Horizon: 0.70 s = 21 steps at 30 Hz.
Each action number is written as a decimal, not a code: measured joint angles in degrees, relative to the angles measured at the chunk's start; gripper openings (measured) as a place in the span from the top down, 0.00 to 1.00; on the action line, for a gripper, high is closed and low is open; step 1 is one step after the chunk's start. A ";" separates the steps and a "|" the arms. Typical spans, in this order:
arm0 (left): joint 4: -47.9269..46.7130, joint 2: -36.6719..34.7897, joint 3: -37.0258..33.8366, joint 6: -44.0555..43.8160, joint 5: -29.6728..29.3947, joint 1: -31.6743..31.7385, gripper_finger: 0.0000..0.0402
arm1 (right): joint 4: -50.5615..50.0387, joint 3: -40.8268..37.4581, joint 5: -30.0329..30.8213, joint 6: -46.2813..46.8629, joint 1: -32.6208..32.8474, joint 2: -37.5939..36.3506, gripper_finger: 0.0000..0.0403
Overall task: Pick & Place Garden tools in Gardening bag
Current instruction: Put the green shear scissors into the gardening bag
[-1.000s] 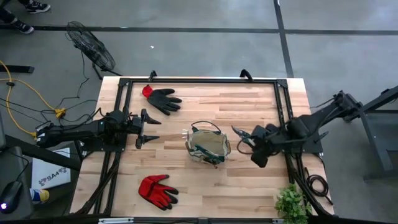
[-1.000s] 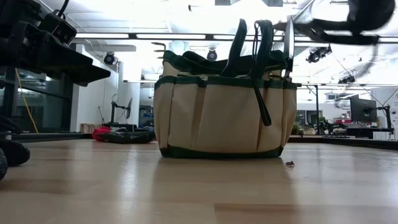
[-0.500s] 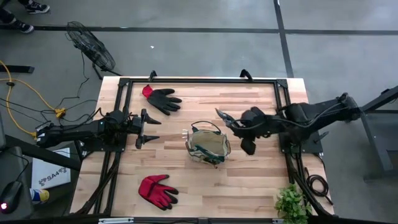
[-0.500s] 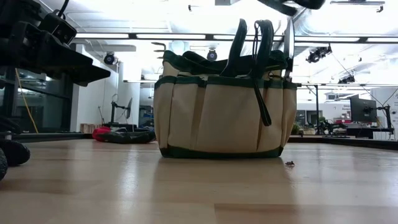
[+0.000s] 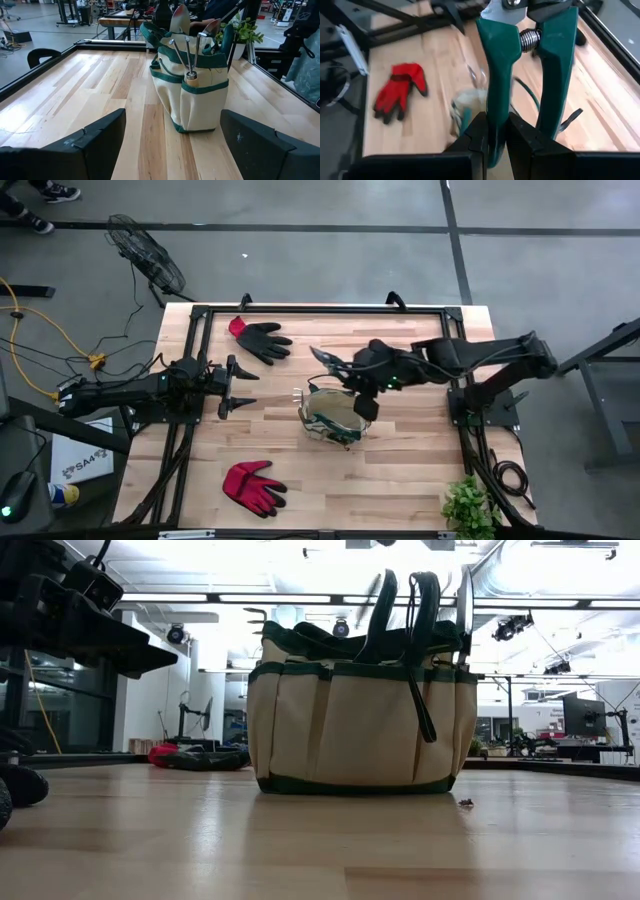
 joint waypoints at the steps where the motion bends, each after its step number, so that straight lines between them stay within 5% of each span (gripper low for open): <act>1: -0.02 0.00 0.00 0.00 0.00 0.00 0.20 | 0.78 0.76 -0.54 -0.57 -0.08 0.68 0.91; 21: -0.02 0.00 0.00 0.00 0.00 0.00 0.20 | 4.89 2.05 -11.68 -3.29 -0.89 9.63 0.91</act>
